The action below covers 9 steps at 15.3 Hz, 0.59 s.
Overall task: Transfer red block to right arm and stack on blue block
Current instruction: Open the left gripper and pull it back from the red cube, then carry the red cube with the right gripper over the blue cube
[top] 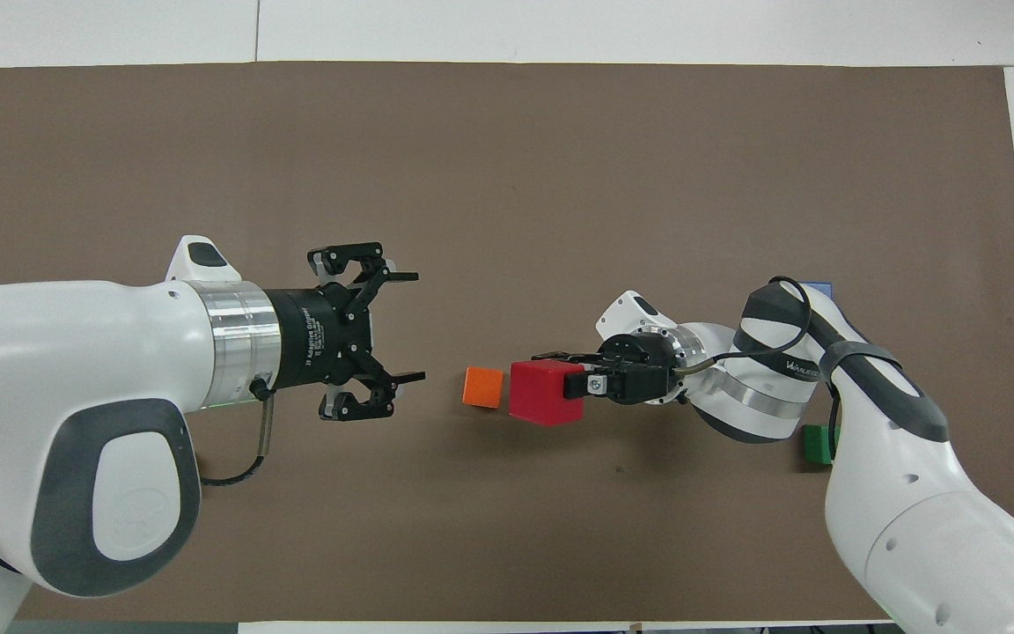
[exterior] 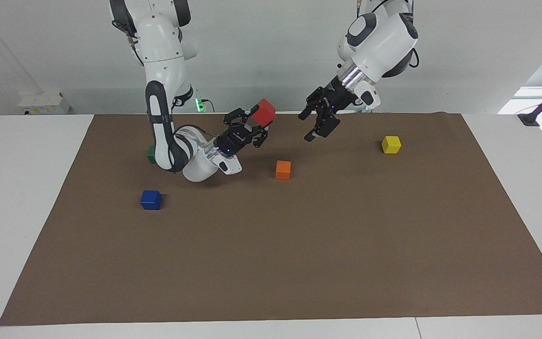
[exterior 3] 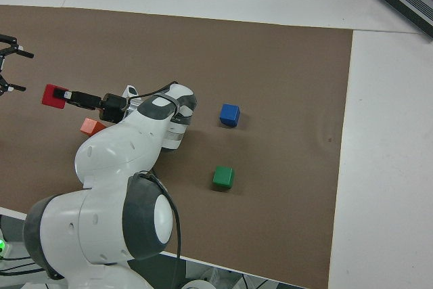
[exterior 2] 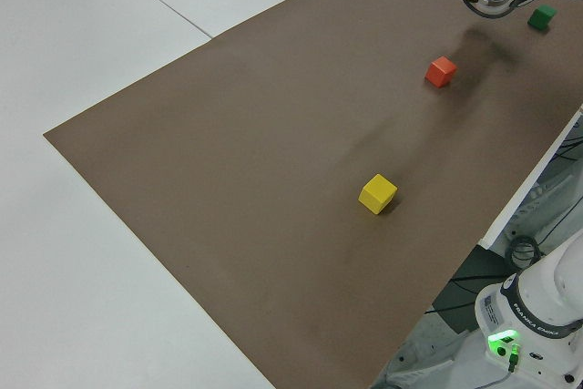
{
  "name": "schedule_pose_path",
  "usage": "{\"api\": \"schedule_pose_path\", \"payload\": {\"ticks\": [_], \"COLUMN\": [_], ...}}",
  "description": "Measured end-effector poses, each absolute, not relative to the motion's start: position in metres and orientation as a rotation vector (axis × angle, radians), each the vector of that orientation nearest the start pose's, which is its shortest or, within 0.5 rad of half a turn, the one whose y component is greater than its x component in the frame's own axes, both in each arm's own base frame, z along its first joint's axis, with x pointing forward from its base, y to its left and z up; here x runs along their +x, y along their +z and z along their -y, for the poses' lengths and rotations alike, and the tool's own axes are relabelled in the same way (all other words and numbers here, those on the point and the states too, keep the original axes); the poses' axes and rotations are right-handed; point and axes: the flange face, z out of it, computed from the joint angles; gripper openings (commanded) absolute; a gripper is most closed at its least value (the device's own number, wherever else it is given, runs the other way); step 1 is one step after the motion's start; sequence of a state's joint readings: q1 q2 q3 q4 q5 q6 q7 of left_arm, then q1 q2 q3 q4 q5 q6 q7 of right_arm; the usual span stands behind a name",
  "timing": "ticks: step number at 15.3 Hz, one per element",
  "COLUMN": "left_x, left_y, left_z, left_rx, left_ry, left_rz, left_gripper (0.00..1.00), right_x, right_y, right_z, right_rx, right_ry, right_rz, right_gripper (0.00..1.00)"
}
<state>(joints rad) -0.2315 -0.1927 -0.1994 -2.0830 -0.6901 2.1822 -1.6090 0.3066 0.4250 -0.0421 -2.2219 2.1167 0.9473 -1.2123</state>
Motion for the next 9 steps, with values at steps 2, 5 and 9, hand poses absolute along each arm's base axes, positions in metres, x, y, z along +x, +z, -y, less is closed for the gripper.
{"api": "schedule_pose_path", "payload": {"ticks": [2, 5, 9], "left_x": [0.478, 0.488, 0.499], "left_y": [0.541, 0.534, 0.526], "left_z": [0.224, 0.185, 0.118], "left_rx": [1.963, 2.124, 2.378], "left_ry": [-0.374, -0.263, -0.135], "left_rz": [-1.723, -1.652, -1.498], "left_gripper": [1.0, 1.0, 1.0], "right_x": [0.481, 0.493, 0.507], "right_y": [0.322, 0.35, 0.4], "right_z": [-0.253, -0.246, -0.224], "right_rx": [-0.803, -0.873, -1.002], "right_ry": [-0.101, -0.074, -0.023], "right_rz": [0.151, 0.125, 0.064], "right_gripper": [0.0, 0.0, 0.0]}}
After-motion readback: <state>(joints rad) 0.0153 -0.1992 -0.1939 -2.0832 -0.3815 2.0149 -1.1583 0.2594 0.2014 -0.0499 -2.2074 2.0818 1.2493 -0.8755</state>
